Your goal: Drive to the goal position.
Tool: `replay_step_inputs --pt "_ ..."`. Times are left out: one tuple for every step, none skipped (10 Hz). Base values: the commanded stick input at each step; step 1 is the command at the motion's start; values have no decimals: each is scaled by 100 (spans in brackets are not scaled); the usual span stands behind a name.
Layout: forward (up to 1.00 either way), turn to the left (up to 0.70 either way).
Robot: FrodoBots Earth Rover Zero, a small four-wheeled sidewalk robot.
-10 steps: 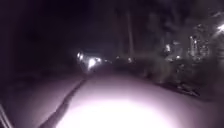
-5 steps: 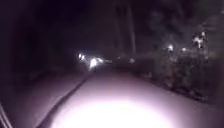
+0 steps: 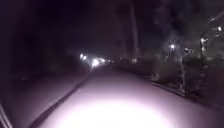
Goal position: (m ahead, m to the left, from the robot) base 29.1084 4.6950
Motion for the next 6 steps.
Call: replay_step_inputs --pt "100 0" --pt "100 0" --pt "100 0" --pt "100 0" --pt "100 0" --pt "100 0"
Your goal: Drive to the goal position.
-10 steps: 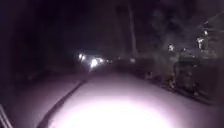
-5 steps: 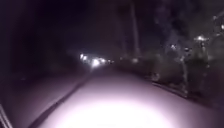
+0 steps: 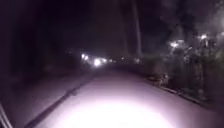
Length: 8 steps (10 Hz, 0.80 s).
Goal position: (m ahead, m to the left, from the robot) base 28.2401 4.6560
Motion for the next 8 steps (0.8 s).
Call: replay_step_inputs --pt "100 0" --pt "100 0" --pt "100 0" --pt "100 0" --pt "100 0" --pt "100 0" --pt "100 0" --pt "100 0"
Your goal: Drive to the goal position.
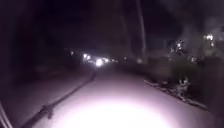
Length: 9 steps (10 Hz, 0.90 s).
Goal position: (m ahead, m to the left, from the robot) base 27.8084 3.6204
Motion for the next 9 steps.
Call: replay_step_inputs --pt "100 0" --pt "100 0" --pt "100 0" --pt "100 0" --pt "100 0" --pt "100 0" --pt "100 0" --pt "100 0" --pt "100 0"
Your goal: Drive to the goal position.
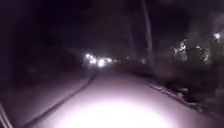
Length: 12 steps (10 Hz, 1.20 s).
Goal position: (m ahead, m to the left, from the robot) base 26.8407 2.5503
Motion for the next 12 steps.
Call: replay_step_inputs --pt "100 0" --pt "100 0" --pt "100 0" --pt "100 0" --pt "100 0" --pt "100 0" --pt "100 0" --pt "100 0" --pt "100 0" --pt "100 0" --pt "100 0" --pt "100 0"
